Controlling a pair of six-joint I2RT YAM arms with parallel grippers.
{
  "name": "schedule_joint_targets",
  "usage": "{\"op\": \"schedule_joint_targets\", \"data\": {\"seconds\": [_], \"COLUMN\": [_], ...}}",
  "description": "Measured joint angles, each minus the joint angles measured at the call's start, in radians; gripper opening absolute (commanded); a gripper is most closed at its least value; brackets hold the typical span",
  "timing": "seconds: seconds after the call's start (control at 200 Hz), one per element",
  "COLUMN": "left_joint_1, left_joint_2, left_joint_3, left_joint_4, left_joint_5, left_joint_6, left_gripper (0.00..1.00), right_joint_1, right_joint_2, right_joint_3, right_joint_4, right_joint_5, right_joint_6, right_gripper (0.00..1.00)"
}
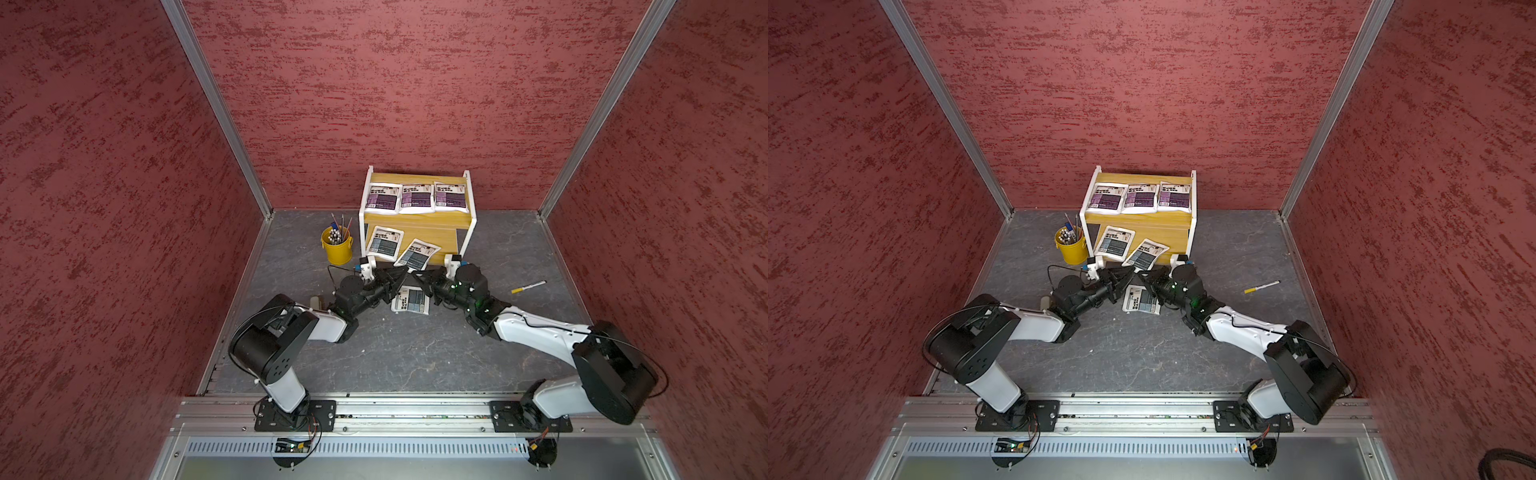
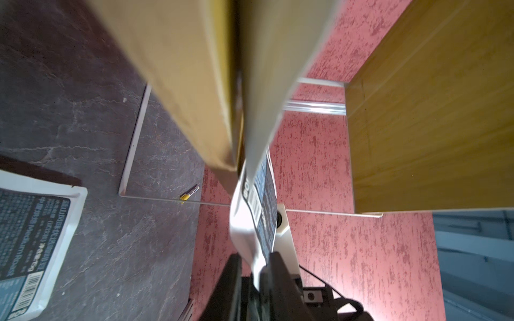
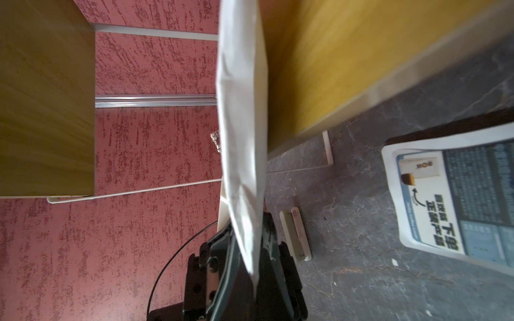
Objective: Place the bagged coffee beans on the shelf by color
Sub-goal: Place the bagged coffee beans on the shelf.
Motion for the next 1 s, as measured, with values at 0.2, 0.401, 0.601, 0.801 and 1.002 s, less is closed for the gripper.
{"op": "schedule_joint_targets", "data": {"seconds": [0.2,0.401,0.601,0.801,1.002], "left_joint_1": [0.01,0.047,0.097,0.156,0.22], "left_joint_2": [-0.022,-0.163,-0.359,-0.56,-0.697], "left_joint_3": [-0.073,-0.153,-0.188,-0.193,-0.225], "left_joint_4": [0.0,-0.053,-0.216,-0.453,-0.605], "left_joint_5": [0.013,0.058,0.127,0.187,0.239], "left_joint_6": [-0.012,-0.005,0.048,0.122,0.158], "left_gripper": [0.38,0.39,0.42,0.43,0.43], "right_joint_1": [0.0,0.0,-0.003,-0.026,-0.039], "right_joint_2": [-0.006,-0.008,-0.008,-0.001,0.039], "right_joint_3": [0.039,0.08,0.127,0.157,0.198], "right_joint_4": [-0.099,-0.163,-0.219,-0.243,-0.276], "right_joint_5": [0.003,0.002,-0.014,-0.033,-0.062], "right_joint_6": [-0.042,-0.076,-0.107,-0.127,-0.148], "right_gripper": [0.0,0.0,0.0,0.0,0.0]}}
